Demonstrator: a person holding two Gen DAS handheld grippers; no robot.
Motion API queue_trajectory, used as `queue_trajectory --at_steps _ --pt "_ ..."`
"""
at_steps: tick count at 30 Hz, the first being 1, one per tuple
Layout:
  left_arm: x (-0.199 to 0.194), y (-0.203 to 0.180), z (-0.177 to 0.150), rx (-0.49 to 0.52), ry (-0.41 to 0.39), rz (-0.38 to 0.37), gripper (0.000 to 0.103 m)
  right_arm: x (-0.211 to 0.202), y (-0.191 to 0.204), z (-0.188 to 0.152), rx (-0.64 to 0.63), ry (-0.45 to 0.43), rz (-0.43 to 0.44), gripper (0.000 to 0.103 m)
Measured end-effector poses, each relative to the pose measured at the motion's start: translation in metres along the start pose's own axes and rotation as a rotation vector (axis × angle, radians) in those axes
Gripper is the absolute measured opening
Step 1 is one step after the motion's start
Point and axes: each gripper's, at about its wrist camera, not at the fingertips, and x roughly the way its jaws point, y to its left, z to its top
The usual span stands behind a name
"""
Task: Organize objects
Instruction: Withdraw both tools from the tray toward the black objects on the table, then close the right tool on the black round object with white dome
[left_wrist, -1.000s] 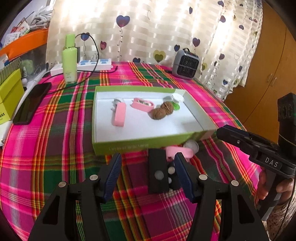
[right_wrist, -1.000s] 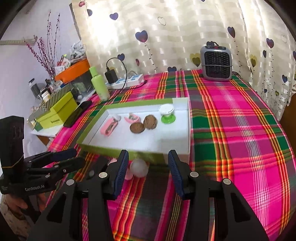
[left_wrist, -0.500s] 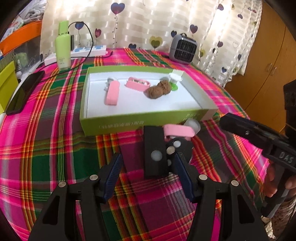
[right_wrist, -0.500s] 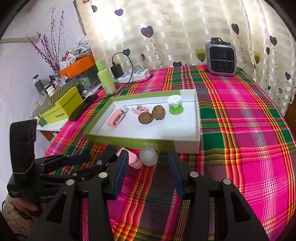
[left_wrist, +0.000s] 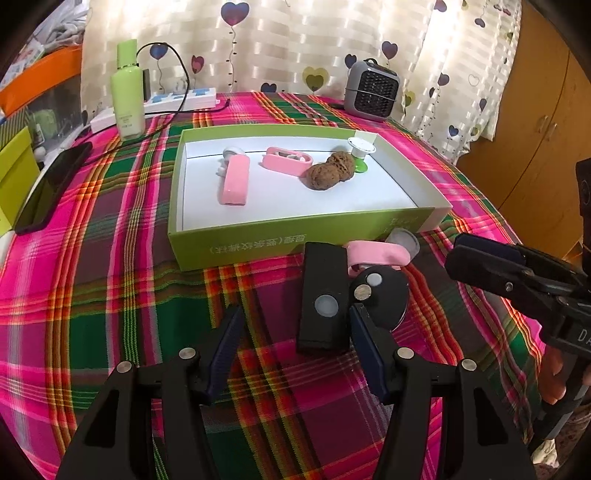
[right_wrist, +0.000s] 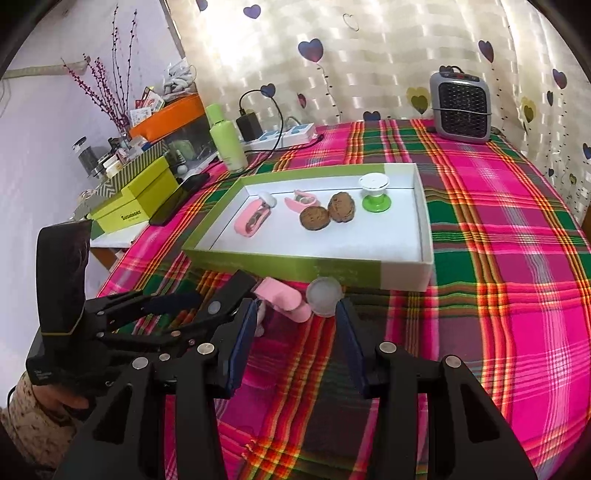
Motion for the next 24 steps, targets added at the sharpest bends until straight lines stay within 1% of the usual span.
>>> queue_trajectory --at_steps 10,14,24 --pt "-0.002 0.017 0.001 -0.021 -0.011 0.017 0.058 0.015 0.017 -0.006 -0.022 0.04 0.069 0.045" --pt "-0.003 0.023 0.001 -0.023 -0.014 0.017 0.058 0.025 0.025 -0.007 -0.026 0.062 0.084 0.045" --pt "-0.003 0.027 0.0 0.006 -0.008 -0.003 0.058 0.044 0.034 -0.008 -0.05 0.102 0.047 0.045"
